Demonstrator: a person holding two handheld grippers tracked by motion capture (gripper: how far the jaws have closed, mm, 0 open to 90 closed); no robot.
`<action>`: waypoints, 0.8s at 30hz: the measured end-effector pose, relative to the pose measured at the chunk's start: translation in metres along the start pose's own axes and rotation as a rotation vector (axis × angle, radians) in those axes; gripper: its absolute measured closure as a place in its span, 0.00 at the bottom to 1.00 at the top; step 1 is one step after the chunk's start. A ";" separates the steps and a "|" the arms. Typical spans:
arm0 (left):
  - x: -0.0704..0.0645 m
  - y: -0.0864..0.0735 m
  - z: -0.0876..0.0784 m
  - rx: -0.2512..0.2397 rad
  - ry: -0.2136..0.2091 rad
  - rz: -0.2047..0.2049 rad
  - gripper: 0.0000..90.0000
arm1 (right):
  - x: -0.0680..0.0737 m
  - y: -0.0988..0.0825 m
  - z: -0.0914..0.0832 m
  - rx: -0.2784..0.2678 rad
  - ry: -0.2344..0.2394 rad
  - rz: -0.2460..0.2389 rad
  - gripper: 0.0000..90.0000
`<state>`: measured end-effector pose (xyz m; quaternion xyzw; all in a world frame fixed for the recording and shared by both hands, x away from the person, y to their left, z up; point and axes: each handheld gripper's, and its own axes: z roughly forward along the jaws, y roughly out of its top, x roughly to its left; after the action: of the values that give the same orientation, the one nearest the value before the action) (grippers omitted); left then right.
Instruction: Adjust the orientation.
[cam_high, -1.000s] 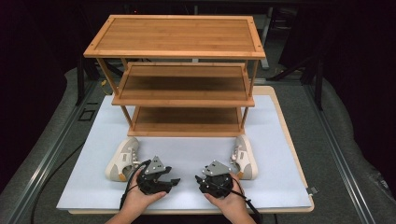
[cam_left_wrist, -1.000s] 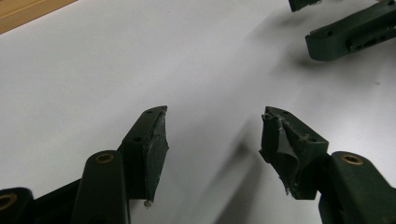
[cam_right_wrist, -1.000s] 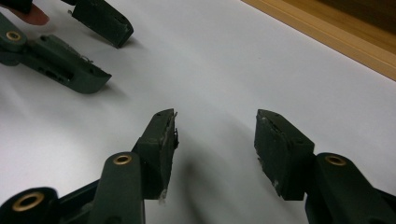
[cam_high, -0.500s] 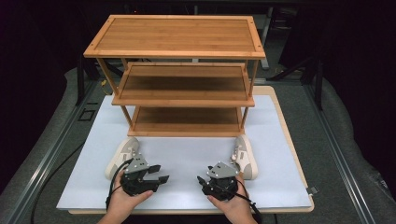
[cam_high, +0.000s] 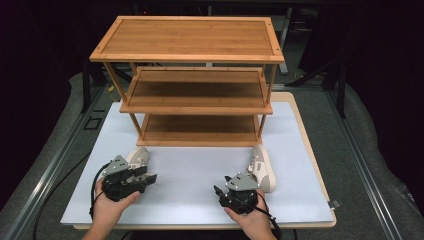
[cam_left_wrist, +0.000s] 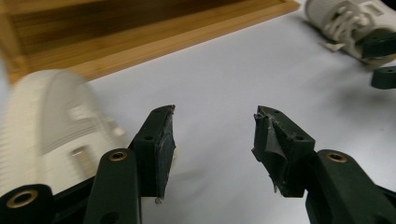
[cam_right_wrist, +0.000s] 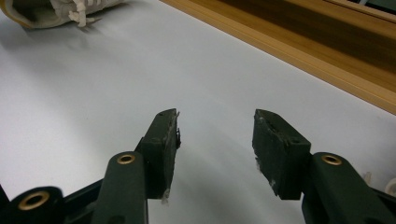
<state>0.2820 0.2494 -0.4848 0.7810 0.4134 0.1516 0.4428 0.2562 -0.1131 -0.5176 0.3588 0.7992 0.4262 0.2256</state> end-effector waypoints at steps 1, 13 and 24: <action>0.004 -0.001 -0.003 0.005 0.002 -0.009 0.53 | 0.000 0.000 0.001 0.005 -0.004 0.003 0.55; 0.031 -0.012 -0.029 0.005 0.064 -0.068 0.51 | -0.003 -0.002 0.001 0.001 -0.008 0.016 0.55; 0.037 -0.019 -0.028 0.039 0.088 -0.060 0.51 | -0.007 -0.003 0.003 0.008 -0.006 0.040 0.55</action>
<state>0.2779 0.2989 -0.4890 0.7693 0.4588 0.1642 0.4132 0.2613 -0.1179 -0.5219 0.3767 0.7929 0.4265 0.2179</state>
